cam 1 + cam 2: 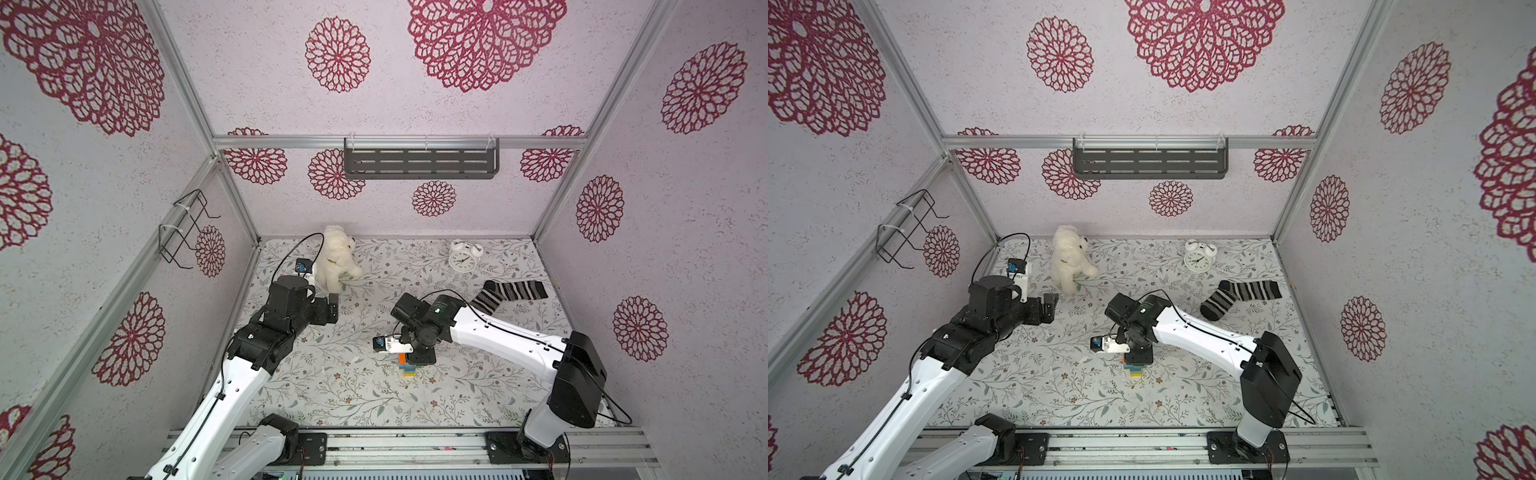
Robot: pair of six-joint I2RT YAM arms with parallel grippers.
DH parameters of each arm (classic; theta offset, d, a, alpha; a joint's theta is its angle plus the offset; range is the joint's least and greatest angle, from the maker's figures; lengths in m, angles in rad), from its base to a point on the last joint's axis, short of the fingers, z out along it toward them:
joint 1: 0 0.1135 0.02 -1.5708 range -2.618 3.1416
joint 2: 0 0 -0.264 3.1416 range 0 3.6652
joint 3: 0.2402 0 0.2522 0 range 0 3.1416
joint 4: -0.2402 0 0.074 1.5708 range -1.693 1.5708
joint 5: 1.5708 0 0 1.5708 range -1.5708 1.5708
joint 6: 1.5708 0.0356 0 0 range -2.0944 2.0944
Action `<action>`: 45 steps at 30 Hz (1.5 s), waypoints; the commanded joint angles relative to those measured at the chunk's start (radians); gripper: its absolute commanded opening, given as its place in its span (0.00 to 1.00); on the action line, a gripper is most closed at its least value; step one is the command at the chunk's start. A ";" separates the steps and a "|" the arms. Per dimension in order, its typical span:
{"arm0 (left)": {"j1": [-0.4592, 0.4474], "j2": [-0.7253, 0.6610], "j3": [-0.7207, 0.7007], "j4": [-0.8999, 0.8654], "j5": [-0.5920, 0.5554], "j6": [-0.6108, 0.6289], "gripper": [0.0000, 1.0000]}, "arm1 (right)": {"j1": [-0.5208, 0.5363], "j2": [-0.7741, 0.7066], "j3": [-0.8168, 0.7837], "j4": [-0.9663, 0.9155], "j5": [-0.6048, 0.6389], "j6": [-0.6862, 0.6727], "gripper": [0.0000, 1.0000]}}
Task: Assemble an ice cream with lego
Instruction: Assemble the lego brick with the lego brick.
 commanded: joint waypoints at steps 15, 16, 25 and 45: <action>0.012 -0.001 0.004 0.002 0.012 0.009 0.97 | 0.015 0.120 -0.096 -0.070 0.011 0.017 0.18; 0.011 0.000 0.004 0.001 0.011 0.009 0.97 | 0.015 0.119 -0.096 -0.070 0.011 0.017 0.18; 0.011 0.002 0.004 0.002 0.012 0.009 0.97 | 0.015 0.114 -0.088 -0.069 0.024 0.020 0.27; 0.011 -0.001 0.005 0.002 0.015 0.009 0.97 | 0.015 0.097 -0.076 -0.064 0.027 0.023 0.36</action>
